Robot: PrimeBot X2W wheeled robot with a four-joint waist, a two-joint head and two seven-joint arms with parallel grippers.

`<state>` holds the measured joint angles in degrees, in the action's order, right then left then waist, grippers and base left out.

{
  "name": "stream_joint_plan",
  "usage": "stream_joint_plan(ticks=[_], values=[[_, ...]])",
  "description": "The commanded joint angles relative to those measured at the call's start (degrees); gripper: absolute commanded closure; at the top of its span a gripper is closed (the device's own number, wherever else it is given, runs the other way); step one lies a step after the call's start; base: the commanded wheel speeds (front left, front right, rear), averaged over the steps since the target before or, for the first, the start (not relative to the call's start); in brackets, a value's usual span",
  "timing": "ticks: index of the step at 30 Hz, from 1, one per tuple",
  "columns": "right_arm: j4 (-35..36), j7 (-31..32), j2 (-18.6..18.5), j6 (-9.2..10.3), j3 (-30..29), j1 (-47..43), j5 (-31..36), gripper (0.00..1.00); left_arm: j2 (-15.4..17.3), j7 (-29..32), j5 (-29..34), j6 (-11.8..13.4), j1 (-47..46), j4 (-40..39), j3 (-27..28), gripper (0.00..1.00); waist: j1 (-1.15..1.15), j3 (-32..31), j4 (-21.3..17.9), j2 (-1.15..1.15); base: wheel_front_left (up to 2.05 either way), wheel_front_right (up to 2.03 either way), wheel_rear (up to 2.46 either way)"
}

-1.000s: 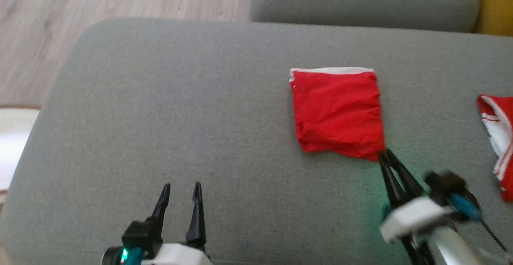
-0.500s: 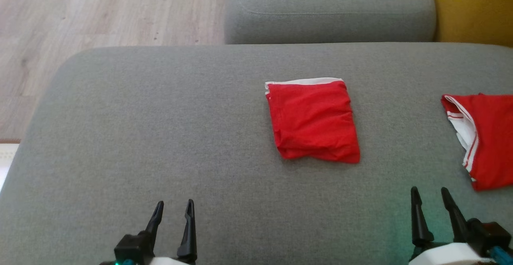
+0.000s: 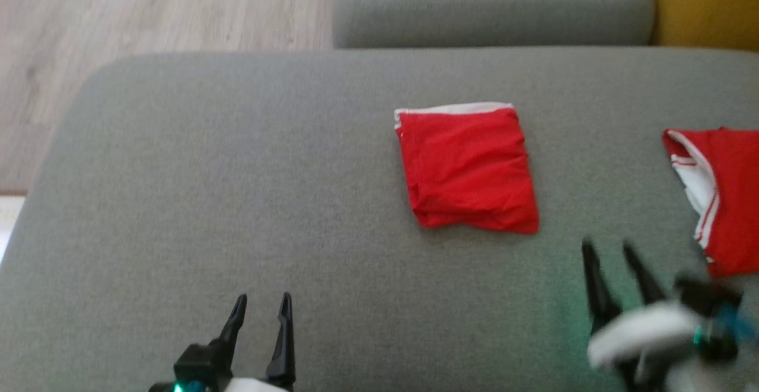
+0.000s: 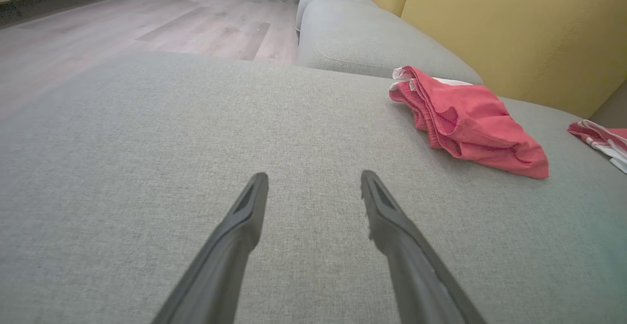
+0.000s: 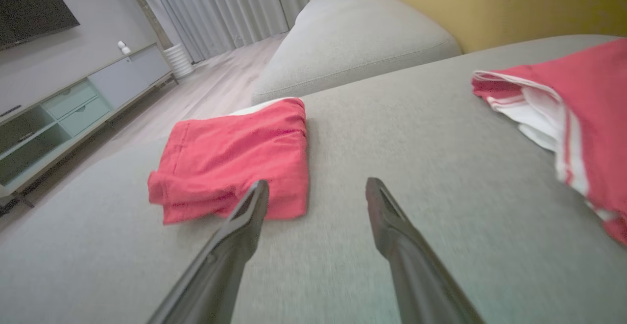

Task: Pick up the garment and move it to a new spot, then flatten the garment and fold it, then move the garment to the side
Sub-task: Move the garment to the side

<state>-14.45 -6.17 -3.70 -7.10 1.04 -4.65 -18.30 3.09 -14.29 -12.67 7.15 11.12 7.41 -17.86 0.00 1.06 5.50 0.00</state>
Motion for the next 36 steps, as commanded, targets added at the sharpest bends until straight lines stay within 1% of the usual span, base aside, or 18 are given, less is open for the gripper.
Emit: stream_joint_plan(ticks=[1,5,7,9,11,14,18,20,21,22,26,29,30,33,36], values=[[3.33,3.71,-2.72,-0.39,1.21,7.63,-2.51,0.00,-0.21,-0.71,0.18,0.30,-3.68,-2.09,1.10,0.00,0.00,2.16,0.71,0.00,0.00,0.00,0.00],[2.30,18.16,-6.70,-0.39,0.80,16.72,-8.00,0.00,-0.21,-0.71,0.05,0.50,-5.93,-2.32,-0.59,0.00,0.00,6.06,2.56,0.00,0.00,0.00,0.00],[0.31,25.32,-7.46,-0.39,0.49,20.96,-11.41,0.00,-0.21,-0.71,-0.15,0.64,-7.10,-2.24,-1.73,0.00,0.00,7.74,3.93,0.00,0.00,0.00,0.00],[-2.30,30.55,-8.19,-0.39,-0.45,24.47,-13.87,0.00,-0.21,-0.71,-0.47,0.69,-8.27,-1.90,-3.11,0.00,0.00,8.87,5.69,0.00,0.00,0.00,0.00],[-5.71,35.02,-7.98,-0.39,-1.66,27.43,-16.30,0.00,-0.21,-0.71,-0.86,0.91,-9.15,-1.60,-4.33,0.00,0.00,9.70,7.11,0.00,0.00,0.00,0.00],[-11.08,38.70,-8.36,-0.39,-2.97,30.85,-16.44,0.00,-0.21,-0.71,-1.40,1.27,-10.22,-1.24,-6.07,0.00,0.00,10.52,9.02,0.00,0.00,0.00,0.00],[-17.87,39.43,-8.91,-0.39,-4.32,33.98,-14.47,0.00,-0.21,-0.71,-1.90,1.85,-10.88,-1.20,-7.90,0.00,0.00,11.00,10.94,0.00,0.00,0.00,0.00],[-20.54,39.44,-8.39,-0.39,-4.31,35.29,-14.46,0.00,-0.21,-0.71,-1.98,2.16,-10.98,-1.24,-8.39,0.00,0.00,11.12,11.27,0.00,0.00,0.00,0.00],[-21.47,39.34,-8.05,-0.39,-4.28,35.97,-14.79,0.04,-0.21,-0.71,-1.98,2.39,-10.97,-1.33,-8.49,0.00,0.00,11.26,11.20,0.00,0.00,0.00,0.00],[-22.18,38.97,-7.71,-0.39,-4.32,36.74,-15.05,0.99,-0.21,-0.71,-1.96,2.69,-10.97,-1.50,-8.48,0.00,0.00,11.50,10.87,0.00,0.00,0.00,0.00],[-21.83,36.06,-6.54,-0.39,-3.24,39.21,-15.97,1.00,-0.21,-0.71,-2.18,3.85,-11.22,-2.42,-8.03,0.00,0.00,11.96,7.42,0.00,0.00,0.00,0.00],[-19.18,35.62,-6.95,-0.39,0.28,38.78,-17.46,1.00,-0.21,-0.71,-1.99,4.13,-10.99,-2.62,-7.60,0.00,0.00,11.51,2.65,0.00,0.00,0.00,0.00],[-19.18,35.62,-6.95,-0.39,0.28,38.78,-17.46,1.00,-0.21,-0.71,-1.99,4.13,-10.99,-2.62,-7.60,0.00,0.00,11.51,2.65,0.00,0.00,0.00,0.00],[-16.32,35.75,-9.12,-0.39,3.39,38.24,-18.43,1.00,-0.21,-0.71,-1.49,3.92,-10.72,-2.63,-6.63,0.00,0.00,11.45,-3.44,0.00,0.00,0.00,0.00],[-13.96,36.24,-12.26,-0.39,4.81,38.53,-19.08,1.00,-0.21,-0.71,-0.50,3.11,-10.96,-2.50,-5.84,0.00,0.00,11.98,-8.78,0.00,0.00,0.00,0.00]])
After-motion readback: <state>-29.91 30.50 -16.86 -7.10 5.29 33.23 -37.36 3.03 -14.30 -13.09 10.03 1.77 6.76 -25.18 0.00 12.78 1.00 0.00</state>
